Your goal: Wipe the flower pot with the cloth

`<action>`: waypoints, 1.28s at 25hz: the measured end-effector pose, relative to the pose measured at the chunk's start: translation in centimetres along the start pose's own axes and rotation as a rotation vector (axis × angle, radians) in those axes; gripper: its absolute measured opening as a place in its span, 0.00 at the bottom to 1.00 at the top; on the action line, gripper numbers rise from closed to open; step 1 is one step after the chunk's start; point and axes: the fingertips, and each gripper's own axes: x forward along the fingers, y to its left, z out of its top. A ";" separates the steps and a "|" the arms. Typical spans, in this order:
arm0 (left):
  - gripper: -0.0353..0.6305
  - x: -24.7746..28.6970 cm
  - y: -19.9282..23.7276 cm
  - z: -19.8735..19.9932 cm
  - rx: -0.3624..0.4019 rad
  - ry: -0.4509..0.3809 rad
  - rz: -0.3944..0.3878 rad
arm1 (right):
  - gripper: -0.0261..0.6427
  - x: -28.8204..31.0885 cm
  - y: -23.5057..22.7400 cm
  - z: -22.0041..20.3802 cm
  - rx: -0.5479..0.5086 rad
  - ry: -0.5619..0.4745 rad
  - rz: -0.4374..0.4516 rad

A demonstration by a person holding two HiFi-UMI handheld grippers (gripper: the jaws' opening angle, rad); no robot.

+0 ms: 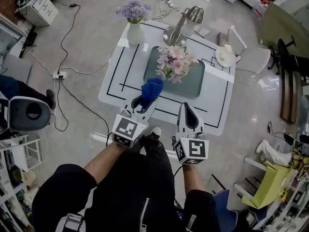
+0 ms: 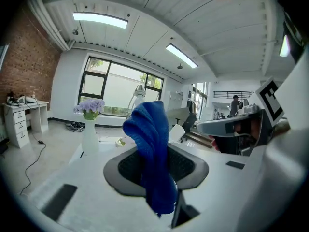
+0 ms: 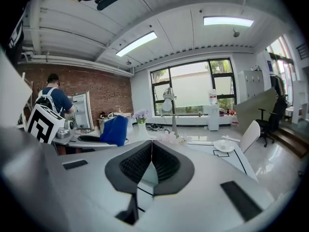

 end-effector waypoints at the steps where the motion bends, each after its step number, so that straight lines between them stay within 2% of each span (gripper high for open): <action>1: 0.24 -0.6 0.0 -0.5 0.002 0.005 0.004 | 0.05 0.0 0.4 -0.2 -0.006 0.003 0.007; 8: 0.24 -3.1 -0.3 -2.2 -0.010 0.027 0.038 | 0.05 -0.7 1.9 -1.8 -0.022 0.044 0.033; 15: 0.24 -3.2 -0.7 -1.1 -0.001 0.018 0.070 | 0.05 -1.5 1.4 -1.8 -0.015 0.046 0.049; 32: 0.24 -2.4 -3.7 -1.7 -0.008 0.008 0.060 | 0.05 -2.8 -0.2 -1.7 -0.031 0.050 0.091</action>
